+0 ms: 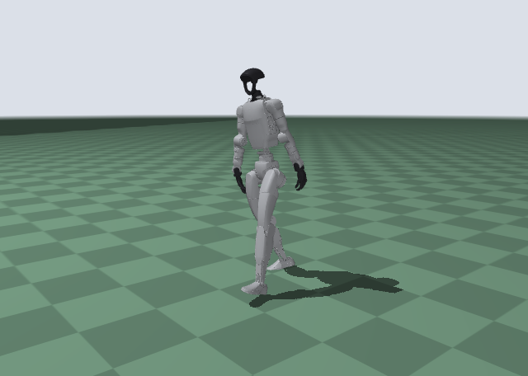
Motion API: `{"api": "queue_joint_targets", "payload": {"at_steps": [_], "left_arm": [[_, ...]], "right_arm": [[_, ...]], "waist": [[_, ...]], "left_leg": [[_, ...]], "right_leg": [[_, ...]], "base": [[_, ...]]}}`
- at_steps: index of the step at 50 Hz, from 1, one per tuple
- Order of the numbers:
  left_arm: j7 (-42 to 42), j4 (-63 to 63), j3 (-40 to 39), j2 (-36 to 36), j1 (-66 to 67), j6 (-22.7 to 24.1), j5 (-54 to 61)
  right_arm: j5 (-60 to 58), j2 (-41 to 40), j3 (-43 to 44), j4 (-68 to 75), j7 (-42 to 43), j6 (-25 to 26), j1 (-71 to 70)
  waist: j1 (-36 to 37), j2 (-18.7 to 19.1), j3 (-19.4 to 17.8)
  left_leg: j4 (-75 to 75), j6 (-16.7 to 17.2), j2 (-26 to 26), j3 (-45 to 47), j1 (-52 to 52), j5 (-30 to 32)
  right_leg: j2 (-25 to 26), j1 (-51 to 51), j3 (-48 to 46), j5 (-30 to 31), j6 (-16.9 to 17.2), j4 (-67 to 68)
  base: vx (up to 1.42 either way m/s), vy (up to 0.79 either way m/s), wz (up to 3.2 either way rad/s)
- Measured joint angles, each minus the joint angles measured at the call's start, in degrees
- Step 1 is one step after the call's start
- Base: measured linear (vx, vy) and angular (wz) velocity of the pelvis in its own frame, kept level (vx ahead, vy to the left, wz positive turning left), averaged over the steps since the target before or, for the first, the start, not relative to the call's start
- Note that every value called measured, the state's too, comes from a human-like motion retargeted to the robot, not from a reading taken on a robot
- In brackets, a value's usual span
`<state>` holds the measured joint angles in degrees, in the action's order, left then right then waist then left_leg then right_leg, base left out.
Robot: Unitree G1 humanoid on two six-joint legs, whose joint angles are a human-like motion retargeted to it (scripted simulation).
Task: In place motions
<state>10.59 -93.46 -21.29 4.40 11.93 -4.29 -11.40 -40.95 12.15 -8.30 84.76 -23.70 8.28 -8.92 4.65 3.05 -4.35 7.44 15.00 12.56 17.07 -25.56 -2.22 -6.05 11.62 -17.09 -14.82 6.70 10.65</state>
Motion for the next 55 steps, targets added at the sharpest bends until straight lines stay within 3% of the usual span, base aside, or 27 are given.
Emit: {"api": "queue_joint_targets", "payload": {"at_steps": [3,5,7,8,10,12,13,15,17,20,25,30,32,34,38,40,43,45,47,50,51,52,55], "left_arm": [[-0.6,-1.0,-1.8,0.2,1.0,0.0,-0.3],[-1.1,-2.0,-3.0,0.4,1.4,-0.1,-0.4],[-1.9,-3.9,-3.3,1.1,1.1,-0.5,0.5],[-2.3,-3.9,-3.5,1.5,1.1,-1.4,1.2],[-3.9,-3.9,-4.1,3.1,-1.8,-3.4,2.1],[-4.8,-3.3,-1.9,4.5,-6.9,-3.0,4.3],[-5.0,-2.1,-0.3,4.7,-9.1,-2.4,5.5],[-5.6,0.1,1.8,5.2,-13.1,-1.3,7.3],[-5.9,2.1,3.5,6.3,-16.7,-0.4,8.3],[-5.4,4.8,6.9,8.1,-22.6,0.1,8.6],[-7.1,8.5,11.5,10.0,-30.0,0.9,7.4],[-8.5,10.2,12.4,8.5,-32.4,2.0,8.2],[-7.3,10.7,12.5,7.5,-31.6,2.4,8.3],[-5.9,10.8,13.3,6.6,-29.9,2.6,7.6],[-4.0,10.4,12.5,5.5,-23.7,2.2,3.4],[-5.0,9.3,11.4,4.6,-19.4,2.6,2.9],[-6.0,3.6,9.6,4.0,-16.5,2.6,6.2],[-5.9,-1.1,8.2,4.4,-15.5,1.5,7.1],[-6.7,-3.8,7.7,4.1,-14.0,0.0,6.3],[-7.6,-3.9,7.3,1.9,-10.8,-0.9,3.9],[-7.1,-3.9,7.1,1.4,-9.8,-0.7,3.0],[-6.6,-3.9,6.7,0.9,-8.7,-0.5,2.3],[-5.6,-3.9,4.7,0.3,-5.7,-0.4,1.7]], "right_arm": [[-1.2,-0.6,-1.5,-0.5,0.7,-1.1,0.4],[-2.1,-0.6,-1.8,-0.4,1.0,-1.6,1.3],[-3.4,-0.5,-1.2,0.5,1.0,-0.9,3.4],[-3.7,-0.8,-1.3,1.0,1.1,-0.1,4.8],[-0.8,-1.8,-1.4,2.7,1.7,1.0,5.7],[2.1,-1.5,-0.7,5.1,1.2,0.2,4.3],[2.0,-1.2,-0.2,5.5,0.8,0.2,3.7],[-1.2,-1.2,-0.3,4.3,0.9,1.0,3.2],[-5.2,-1.3,-1.8,0.4,2.1,0.2,3.9],[-8.6,-0.2,-4.8,-6.3,4.2,-2.9,4.3],[-11.6,1.1,-6.3,-13.0,7.1,-6.0,4.3],[-9.8,0.7,-5.4,-11.8,6.5,-5.8,4.6],[-9.3,0.4,-4.9,-9.0,6.6,-5.2,4.4],[-9.0,0.3,-4.4,-6.1,7.1,-4.2,5.2],[-7.9,-0.8,-2.7,2.1,9.1,-0.6,5.9],[-5.4,-1.8,-0.8,5.6,9.7,1.1,6.7],[1.4,-1.9,1.8,7.5,7.5,0.4,6.9],[4.9,-1.4,1.6,8.3,5.8,0.7,6.6],[4.9,-1.1,1.3,9.0,6.2,2.0,6.0],[1.5,-0.1,0.6,9.1,7.4,3.6,4.5],[0.2,0.2,0.0,8.7,7.1,3.4,4.3],[-1.0,0.4,-0.6,8.1,6.9,3.2,4.0],[-3.3,0.5,-2.2,6.2,6.1,2.4,2.9]], "waist": [[2.1,-1.1,2.4],[2.7,-1.4,4.8],[2.4,-0.5,9.0],[0.7,-0.6,10.7],[-0.3,-1.8,9.0],[0.2,-0.4,5.2],[-1.0,1.0,4.7],[-1.2,1.5,4.8],[-3.2,2.0,4.9],[-7.5,3.5,3.5],[-10.9,1.0,1.2],[-15.9,-3.2,0.0],[-16.9,-3.6,-1.0],[-17.8,-3.5,-1.6],[-16.0,-6.2,0.9],[-15.2,-5.6,0.9],[-12.4,-3.5,-1.4],[-12.2,-2.6,-1.6],[-10.8,-2.0,-2.0],[-6.7,-3.5,-0.7],[-6.2,-4.6,0.3],[-5.5,-5.4,1.2],[-1.9,-4.3,2.3]], "left_leg": [[1.6,-0.9,1.6,1.2,1.8,-0.4],[2.6,-3.4,3.8,13.3,4.3,6.9],[5.9,-4.6,0.0,-6.4,-1.8,8.3],[8.1,-5.3,-0.3,-6.2,-2.3,6.0],[9.0,-6.2,-1.3,-7.4,0.8,3.3],[8.5,-9.3,-2.6,-8.0,6.2,1.2],[7.9,-10.0,-2.0,-8.2,7.8,0.1],[7.3,-10.8,-2.2,-8.4,9.4,-1.2],[6.2,-11.5,-3.0,-9.7,10.8,-1.7],[5.1,-12.5,-2.3,-8.5,13.8,-3.4],[2.6,-15.1,-7.1,-7.9,20.9,-6.1],[0.8,-19.5,-14.2,-11.3,29.8,-9.7],[1.2,-21.5,-15.1,-12.5,34.1,-11.6],[2.5,-23.5,-15.2,-14.0,37.8,-12.9],[11.1,-28.4,-15.9,-9.8,40.1,-8.0],[27.0,-30.0,-10.2,-8.1,35.0,-1.7],[53.1,-30.0,-1.9,-12.6,22.0,5.3],[60.8,-30.0,1.8,-13.4,16.2,-0.3],[62.9,-30.0,7.9,-8.2,12.8,-4.4],[57.2,-30.0,2.0,0.8,6.6,-2.9],[51.5,-28.2,-1.4,2.8,4.8,-0.9],[45.4,-25.6,-4.4,4.1,3.3,0.9],[23.4,-12.8,-9.8,-0.4,1.3,5.0]], "right_leg": [[-1.2,1.4,0.8,0.9,0.2,1.1],[-2.2,1.9,0.5,3.3,0.4,2.7],[-2.6,1.1,0.2,8.4,-0.6,5.5],[-3.7,0.6,-1.3,11.6,-2.0,8.4],[-7.0,-0.7,-2.4,18.5,-6.9,19.1],[-8.0,-3.4,-2.0,21.5,-12.1,32.6],[-6.1,-6.3,-1.5,19.8,-12.9,38.9],[-6.8,-13.3,-1.0,15.0,-13.8,50.3],[-2.9,-17.8,-0.7,14.0,-11.9,53.3],[1.6,-23.4,-3.9,13.6,-8.9,51.4],[-1.2,-30.9,-8.0,15.6,-8.0,33.8],[-4.0,-33.8,1.7,22.5,-4.4,5.2],[-4.5,-33.2,6.2,21.6,-2.4,-1.1],[-5.5,-30.5,4.4,21.6,-1.9,-4.2],[-9.4,-27.0,2.6,28.0,-1.7,-0.5],[-5.8,-24.8,5.7,24.0,-2.8,2.1],[0.0,-19.8,2.8,18.6,-5.1,2.7],[0.9,-16.8,-1.8,15.7,-5.7,2.2],[2.3,-13.9,-2.1,13.5,-6.1,1.1],[-2.3,-12.1,-0.8,13.4,-3.7,-2.0],[-4.3,-12.3,-1.1,13.0,-2.9,-2.3],[-5.5,-12.3,-1.0,12.4,-2.4,-2.5],[-3.3,-10.4,0.1,10.1,-2.3,-3.2]], "base": [[0.77,0.3,-0.38],[0.86,0.45,-0.04],[1.26,0.73,0.49],[1.22,0.64,0.96],[0.74,0.31,0.9],[0.46,0.24,1.11],[0.53,0.27,1.43],[0.64,0.22,0.85],[0.63,0.11,0.81],[0.52,0.05,1.2],[0.57,-0.03,0.74],[0.76,-0.12,0.98],[0.88,-0.23,0.66],[0.94,-0.31,0.63],[0.96,-0.39,-0.12],[0.87,-0.51,-0.08],[0.83,-0.55,-0.09],[0.63,-0.35,0.51],[0.57,-0.13,0.1],[0.55,0.23,-0.2],[0.63,0.24,0.12],[0.67,0.12,-0.01],[0.66,0.04,-0.53]]}}
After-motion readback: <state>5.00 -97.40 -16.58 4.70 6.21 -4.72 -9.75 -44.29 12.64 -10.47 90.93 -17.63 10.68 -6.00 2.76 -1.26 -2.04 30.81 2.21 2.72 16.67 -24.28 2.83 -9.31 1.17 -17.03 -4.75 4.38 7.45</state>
